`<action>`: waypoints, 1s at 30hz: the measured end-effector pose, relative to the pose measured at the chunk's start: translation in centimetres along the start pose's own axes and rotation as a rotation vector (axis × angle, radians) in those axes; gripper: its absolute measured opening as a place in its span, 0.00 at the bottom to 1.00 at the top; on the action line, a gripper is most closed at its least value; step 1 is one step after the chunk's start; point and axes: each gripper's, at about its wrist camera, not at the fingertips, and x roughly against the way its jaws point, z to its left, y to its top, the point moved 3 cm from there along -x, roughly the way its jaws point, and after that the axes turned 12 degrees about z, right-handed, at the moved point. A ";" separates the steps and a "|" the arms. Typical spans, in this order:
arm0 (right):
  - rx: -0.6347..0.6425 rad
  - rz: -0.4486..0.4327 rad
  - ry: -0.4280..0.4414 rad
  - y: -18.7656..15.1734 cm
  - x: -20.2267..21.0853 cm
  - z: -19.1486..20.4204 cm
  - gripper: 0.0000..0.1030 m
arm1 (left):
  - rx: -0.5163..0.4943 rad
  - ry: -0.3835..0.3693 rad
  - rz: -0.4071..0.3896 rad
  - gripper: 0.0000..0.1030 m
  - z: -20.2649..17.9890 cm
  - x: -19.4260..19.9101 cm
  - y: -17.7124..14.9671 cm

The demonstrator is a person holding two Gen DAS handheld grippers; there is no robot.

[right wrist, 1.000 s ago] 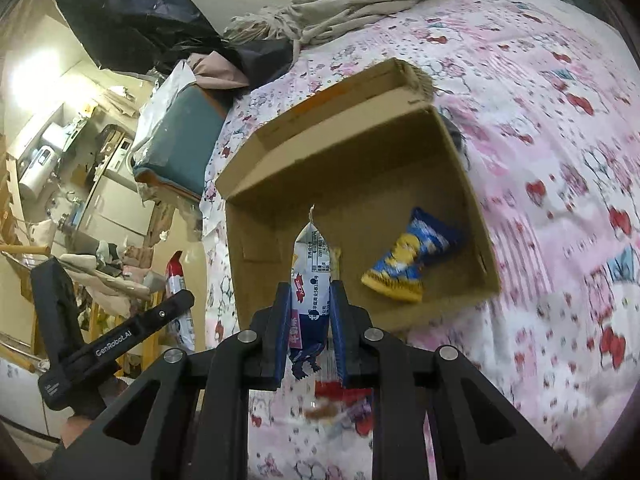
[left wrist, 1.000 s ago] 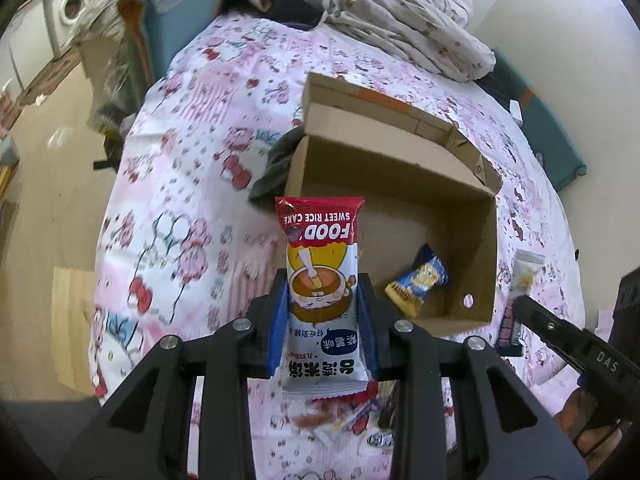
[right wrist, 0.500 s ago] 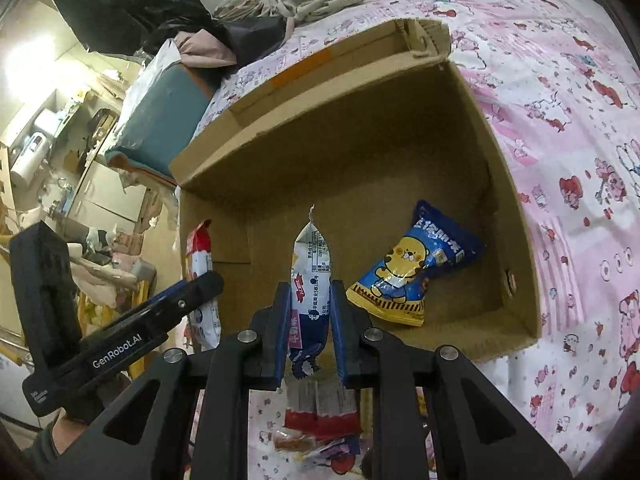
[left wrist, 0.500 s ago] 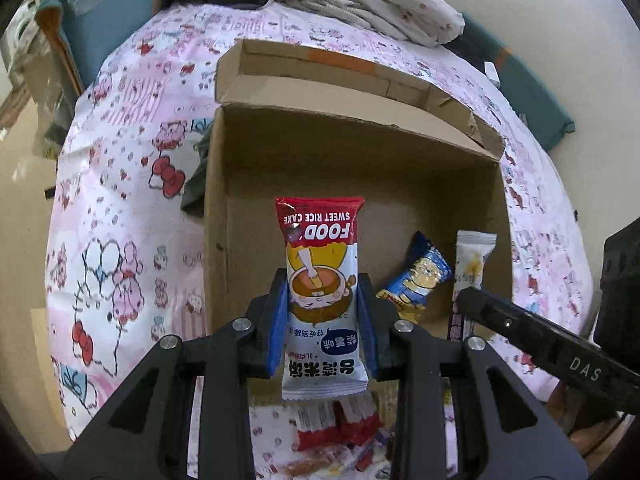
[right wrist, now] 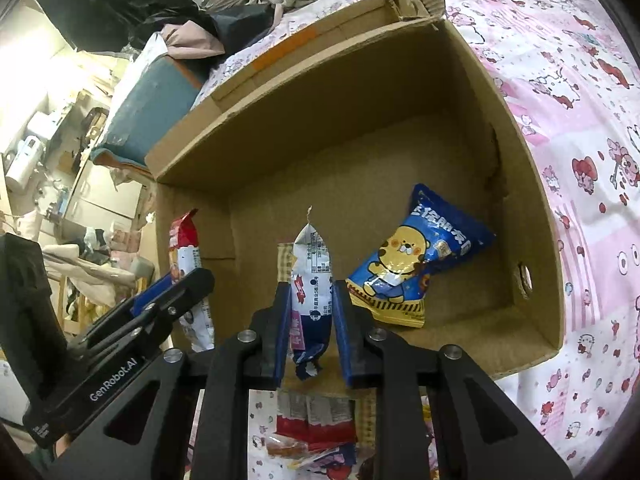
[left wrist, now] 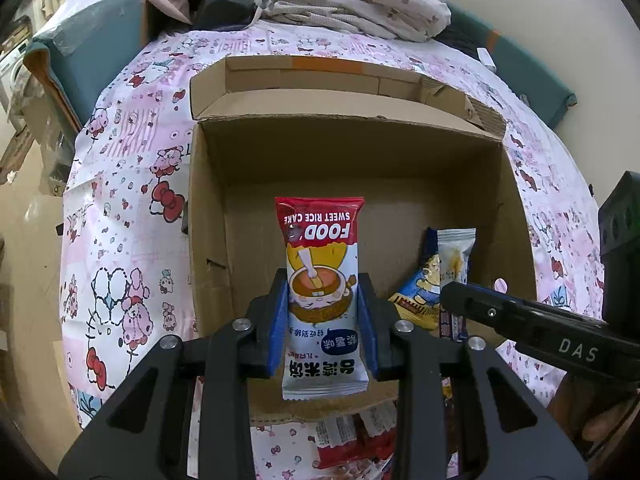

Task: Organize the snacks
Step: 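Place the rice cake packet in the box with the left tool while the right tool places the stick snack, then grasp the brown chocolate bar with the right tool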

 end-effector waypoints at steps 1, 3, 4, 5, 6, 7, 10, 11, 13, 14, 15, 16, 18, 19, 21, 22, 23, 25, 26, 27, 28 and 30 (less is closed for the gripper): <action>0.000 -0.006 0.007 0.0 0.1 0.0 0.23 | 0.003 -0.001 -0.001 0.28 0.0 0.0 0.0; 0.006 -0.012 0.016 0.1 0.2 0.2 0.24 | 0.005 -0.009 0.000 0.29 -0.1 0.1 0.0; 0.009 -0.017 0.012 0.1 0.3 0.2 0.27 | 0.005 -0.010 0.000 0.33 -0.1 0.1 -0.1; 0.011 -0.024 0.009 0.1 0.5 0.3 0.37 | 0.004 -0.008 -0.003 0.35 -0.1 0.2 -0.1; 0.011 -0.029 0.009 0.2 0.6 0.3 0.44 | 0.002 -0.005 -0.010 0.40 -0.2 0.3 -0.1; 0.010 -0.038 0.014 0.2 0.7 0.3 0.57 | 0.000 -0.002 -0.020 0.47 -0.2 0.5 -0.1; 0.014 -0.082 -0.004 0.3 1.5 0.6 0.76 | -0.004 0.018 -0.037 0.81 -0.2 1.0 -0.1; 0.016 -0.099 -0.011 0.3 1.8 0.6 0.78 | -0.001 0.016 -0.043 0.86 -0.2 1.1 -0.1; 0.020 -0.112 -0.013 0.3 2.2 0.6 0.81 | 0.011 0.016 -0.061 0.90 0.1 1.5 -0.1; 0.020 -0.118 -0.018 0.4 2.4 0.6 0.82 | 0.015 0.016 -0.064 0.90 0.1 1.6 0.0; 0.020 -0.123 -0.019 0.4 2.5 0.7 0.83 | 0.018 0.015 -0.063 0.90 0.2 1.6 0.0; 0.019 -0.124 -0.019 0.4 2.6 0.7 0.83 | 0.021 0.014 -0.061 0.90 0.2 1.6 0.0; 0.021 -0.123 -0.021 0.4 2.7 0.8 0.84 | 0.025 0.010 -0.055 0.90 0.3 1.4 -0.1; 0.024 -0.123 -0.024 0.4 2.8 0.9 0.84 | 0.028 0.008 -0.054 0.90 0.4 1.4 -0.1; 0.032 -0.121 -0.032 0.3 2.9 1.1 0.84 | 0.030 0.001 -0.060 0.90 0.5 1.5 -0.3; 0.043 -0.112 -0.037 0.3 2.9 1.2 0.84 | 0.043 0.003 -0.071 0.90 0.6 1.7 -0.4; 0.054 -0.108 -0.040 0.3 2.9 1.5 0.84 | 0.050 0.002 -0.076 0.90 0.6 1.9 -0.5; 0.070 -0.117 -0.049 0.2 3.2 1.7 0.84 | 0.049 -0.006 -0.081 0.90 0.6 2.3 -0.5; 0.071 -0.120 -0.052 0.2 3.3 1.7 0.84 | 0.045 -0.004 -0.087 0.90 0.6 2.5 -0.6; 0.073 -0.123 -0.056 0.2 3.4 1.7 0.84 | 0.041 0.000 -0.095 0.90 0.5 2.7 -0.7; 0.071 -0.125 -0.057 0.2 3.5 1.7 0.84 | 0.041 0.000 -0.102 0.90 0.6 3.0 -0.7; 0.059 -0.143 -0.048 0.1 4.0 1.6 0.84 | 0.041 0.003 -0.105 0.93 0.6 3.2 -0.8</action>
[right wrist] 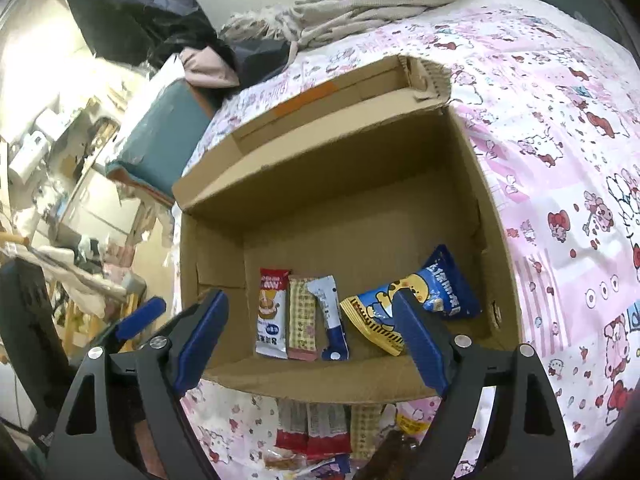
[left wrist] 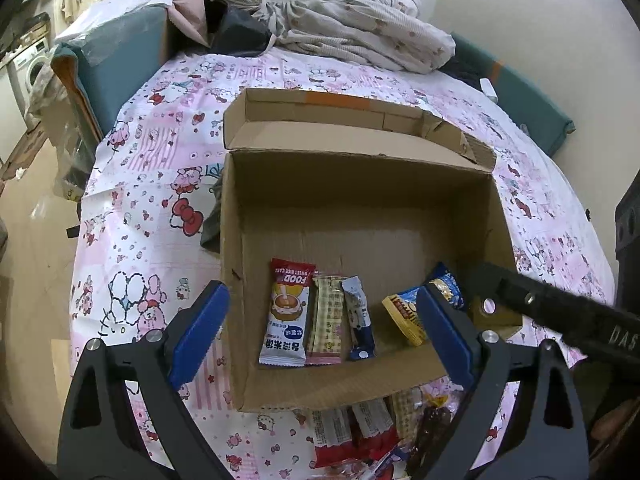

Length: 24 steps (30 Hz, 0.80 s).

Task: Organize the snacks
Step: 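Grasp the brown chocolate bar with the right tool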

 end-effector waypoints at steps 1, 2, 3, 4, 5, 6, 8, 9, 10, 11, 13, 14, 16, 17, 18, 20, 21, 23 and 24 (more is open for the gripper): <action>-0.007 -0.008 0.005 0.0 0.3 0.0 0.84 | 0.002 0.000 -0.004 0.93 0.1 0.2 -0.1; -0.009 -0.010 0.005 0.0 0.5 0.0 0.84 | 0.004 0.002 -0.006 0.93 0.2 0.4 -0.3; -0.011 -0.014 0.003 -0.1 0.7 0.0 0.84 | 0.004 0.010 -0.009 0.93 0.3 0.5 -0.4; -0.013 -0.020 0.000 -0.2 0.9 -0.1 0.84 | 0.002 0.024 -0.019 0.93 0.3 0.8 -0.6; -0.015 -0.024 -0.007 -0.4 1.1 -0.2 0.84 | 0.000 0.030 -0.025 0.93 0.3 1.0 -0.8; -0.018 -0.027 -0.011 -0.5 1.3 -0.2 0.84 | -0.003 0.035 -0.030 0.93 0.3 1.3 -0.9; -0.032 -0.035 -0.019 -0.8 1.9 -0.5 0.84 | -0.007 0.050 -0.039 0.93 0.4 1.8 -1.3; -0.037 -0.037 -0.020 -0.9 2.1 -0.6 0.84 | -0.007 0.058 -0.043 0.93 0.5 2.0 -1.4; -0.040 -0.041 -0.025 -1.1 2.5 -0.7 0.84 | -0.009 0.067 -0.048 0.93 0.5 2.2 -1.6; -0.042 -0.044 -0.034 -1.3 2.9 -0.8 0.84 | -0.011 0.075 -0.051 0.93 0.6 2.4 -1.7; -0.050 -0.052 -0.048 -1.8 3.8 -1.1 0.84 | -0.012 0.089 -0.053 0.93 0.8 2.8 -2.0; -0.053 -0.053 -0.052 -1.9 4.0 -1.2 0.84 | -0.012 0.094 -0.055 0.93 0.8 3.0 -2.1; -0.061 -0.055 -0.066 -2.6 4.6 -1.6 0.84 | -0.012 0.103 -0.059 0.93 0.9 3.4 -2.5; -0.073 -0.049 -0.073 -3.1 4.8 -2.0 0.84 | -0.009 0.109 -0.057 0.93 1.0 3.5 -2.8; -0.086 -0.041 -0.078 -3.5 4.8 -2.3 0.84 | -0.003 0.112 -0.050 0.93 1.1 3.6 -3.1; -0.108 -0.011 -0.095 -4.5 4.7 -2.8 0.84 | 0.009 0.111 -0.035 0.93 1.3 3.6 -3.6; -0.115 -0.002 -0.091 -4.8 4.7 -2.9 0.84 | 0.018 0.109 -0.026 0.93 1.4 3.6 -3.9; -0.129 0.022 -0.100 -5.7 4.6 -3.2 0.84 | 0.031 0.109 -0.011 0.93 1.5 3.7 -4.6; -0.134 0.027 -0.102 -6.2 4.6 -3.4 0.84 | 0.033 0.112 -0.002 0.93 1.6 3.6 -4.9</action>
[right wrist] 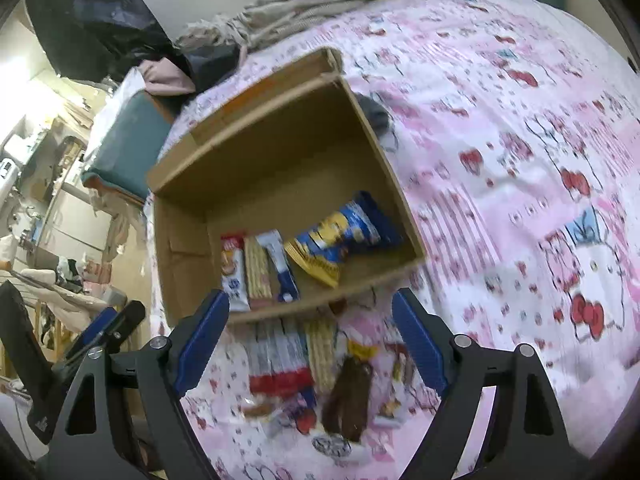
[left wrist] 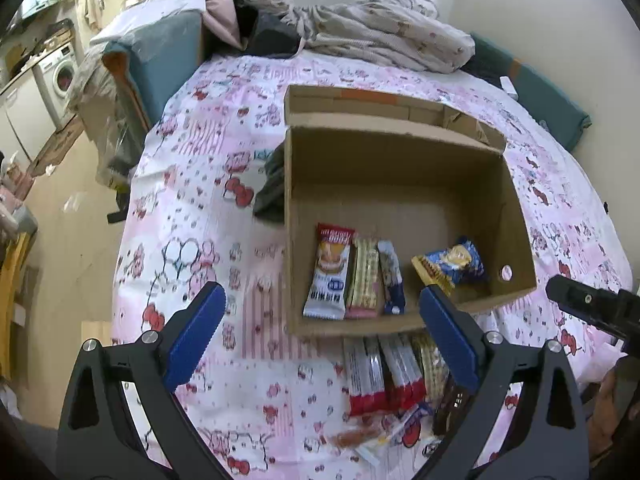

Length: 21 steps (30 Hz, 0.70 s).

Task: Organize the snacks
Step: 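Grasp the brown chocolate bar with the right tool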

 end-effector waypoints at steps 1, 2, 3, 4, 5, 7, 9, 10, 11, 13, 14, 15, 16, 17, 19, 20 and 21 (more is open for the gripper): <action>-0.005 0.012 -0.004 -0.5 -0.1 -0.3 0.84 | 0.000 0.003 0.006 0.93 0.1 0.0 -0.2; -0.006 0.025 -0.017 -0.8 -0.2 -0.4 0.84 | 0.000 0.006 0.013 0.93 0.1 0.0 -0.5; -0.007 0.035 -0.028 -1.1 -0.3 -0.6 0.84 | 0.001 0.006 0.020 0.93 0.1 -0.1 -0.8; -0.011 0.049 -0.037 -1.6 -0.5 -0.9 0.84 | 0.001 0.007 0.030 0.93 0.1 -0.2 -1.2; -0.020 0.065 -0.045 -1.9 -0.8 -1.2 0.84 | 0.001 0.009 0.038 0.93 0.1 -0.3 -1.4; -0.042 0.102 -0.051 -2.5 -1.4 -1.7 0.84 | 0.000 0.015 0.057 0.93 0.1 -0.5 -2.1; -0.068 0.138 -0.045 -2.9 -2.0 -2.2 0.84 | 0.005 0.003 0.091 0.93 0.1 -1.0 -2.8; -0.080 0.162 -0.045 -3.3 -2.5 -2.4 0.84 | 0.010 -0.007 0.118 0.93 0.0 -1.4 -3.2; -0.084 0.180 -0.054 -3.5 -2.9 -2.6 0.84 | 0.010 -0.006 0.134 0.93 0.0 -1.7 -3.5; -0.099 0.208 -0.069 -3.8 -3.6 -3.0 0.84 | 0.005 0.012 0.155 0.93 0.0 -2.2 -4.1; -0.108 0.216 -0.085 -3.9 -3.8 -3.3 0.84 | 0.005 0.024 0.167 0.93 0.1 -2.5 -4.4; -0.117 0.222 -0.095 -3.9 -4.0 -3.8 0.83 | 0.010 0.029 0.177 0.93 0.2 -2.8 -4.6; -0.123 0.225 -0.095 -3.9 -4.2 -4.1 0.82 | 0.016 0.029 0.186 0.93 0.4 -3.0 -4.7; -0.131 0.229 -0.095 -4.0 -4.4 -4.5 0.78 | 0.023 0.032 0.192 0.93 0.6 -3.2 -4.8; -0.159 0.242 -0.098 -4.1 -5.0 -5.4 0.71 | 0.031 0.049 0.193 0.93 0.9 -3.5 -4.9; -0.170 0.245 -0.091 -4.1 -5.2 -5.6 0.68 | 0.031 0.060 0.192 0.93 1.1 -3.6 -4.9; -0.177 0.254 -0.085 -4.1 -5.4 -5.8 0.67 | 0.034 0.066 0.193 0.93 1.3 -3.6 -4.8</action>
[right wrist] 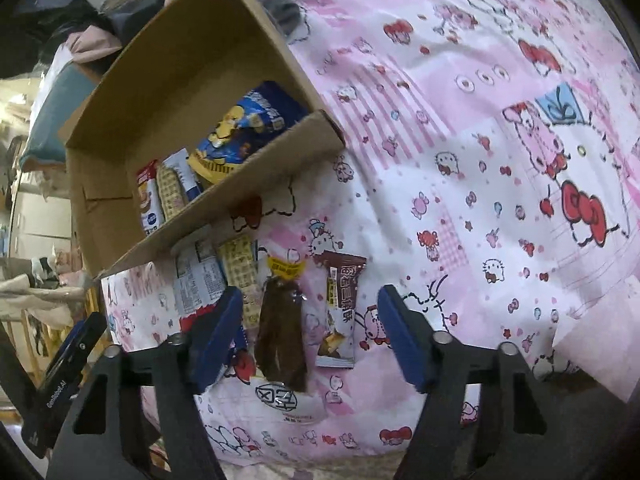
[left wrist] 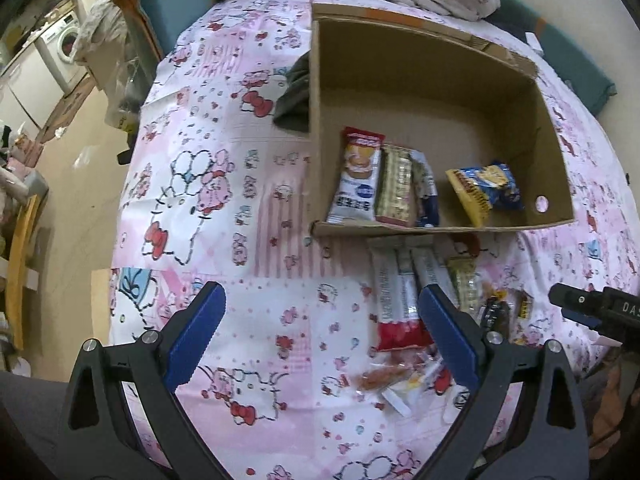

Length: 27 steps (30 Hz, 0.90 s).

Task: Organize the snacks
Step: 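Grasp the brown chocolate bar with the right tool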

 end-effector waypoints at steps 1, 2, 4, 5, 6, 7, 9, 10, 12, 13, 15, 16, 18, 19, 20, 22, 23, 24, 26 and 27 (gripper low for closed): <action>-0.003 0.015 0.009 0.1 -0.3 0.0 0.63 | 0.007 0.001 0.005 0.93 0.3 -0.2 0.0; -0.005 0.033 0.008 0.2 -0.6 0.1 0.58 | 0.014 -0.001 0.013 0.93 0.5 -0.4 0.1; 0.000 0.066 -0.033 0.3 -1.6 0.3 0.54 | 0.032 0.001 0.025 0.93 1.0 -0.7 0.1; 0.002 0.074 -0.053 0.3 -1.9 0.3 0.54 | 0.042 -0.002 0.032 0.93 1.1 -0.8 0.2; 0.003 0.081 -0.077 0.4 -2.3 0.2 0.53 | 0.049 -0.006 0.037 0.93 1.3 -1.0 0.3; 0.000 0.089 -0.096 0.5 -2.7 0.0 0.53 | 0.054 -0.010 0.041 0.93 1.4 -1.1 0.3; -0.014 0.116 -0.119 0.6 -3.6 -0.4 0.50 | 0.056 -0.007 0.044 0.93 1.3 -1.2 0.3; -0.021 0.133 -0.131 0.7 -4.1 -0.7 0.44 | 0.055 -0.005 0.045 0.93 1.3 -1.3 0.3; -0.015 0.164 -0.159 0.8 -5.2 -0.9 0.34 | 0.053 -0.009 0.050 0.93 1.2 -1.5 0.4; -0.004 0.173 -0.184 0.8 -5.7 -1.0 0.28 | 0.051 -0.009 0.049 0.93 1.1 -1.6 0.4; 0.012 0.177 -0.207 0.9 -5.9 -1.1 0.18 | 0.044 -0.005 0.046 0.93 1.0 -1.6 0.5; 0.023 0.173 -0.208 0.9 -5.9 -1.0 0.16 | 0.042 -0.004 0.046 0.93 0.9 -1.6 0.6; 0.029 0.152 -0.203 0.8 -5.4 -1.1 0.16 | 0.045 -0.008 0.046 0.93 0.9 -1.6 0.6; 0.032 0.125 -0.200 0.7 -4.8 -1.0 0.15 | 0.046 -0.007 0.044 0.93 0.9 -1.6 0.6; 0.037 0.099 -0.185 0.7 -4.1 -0.8 0.15 | 0.047 -0.006 0.043 0.93 0.9 -1.6 0.7; 0.047 0.052 -0.143 0.5 -2.7 -0.4 0.15 | 0.046 -0.009 0.046 0.93 0.9 -1.6 0.5; 0.059 0.023 -0.118 0.3 -1.9 0.0 0.15 | 0.042 -0.014 0.051 0.92 0.9 -1.6 0.4; 0.069 -0.001 -0.105 0.1 -1.2 0.4 0.15 | 0.036 -0.016 0.056 0.88 0.8 -1.7 0.3; 0.103 -0.060 -0.050 -0.2 0.5 1.4 0.15 | 0.006 -0.019 0.082 0.86 0.3 -2.2 -0.1; 0.112 -0.079 -0.038 -0.4 1.0 1.7 0.15 | -0.018 -0.024 0.106 0.85 -0.2 -2.7 -0.4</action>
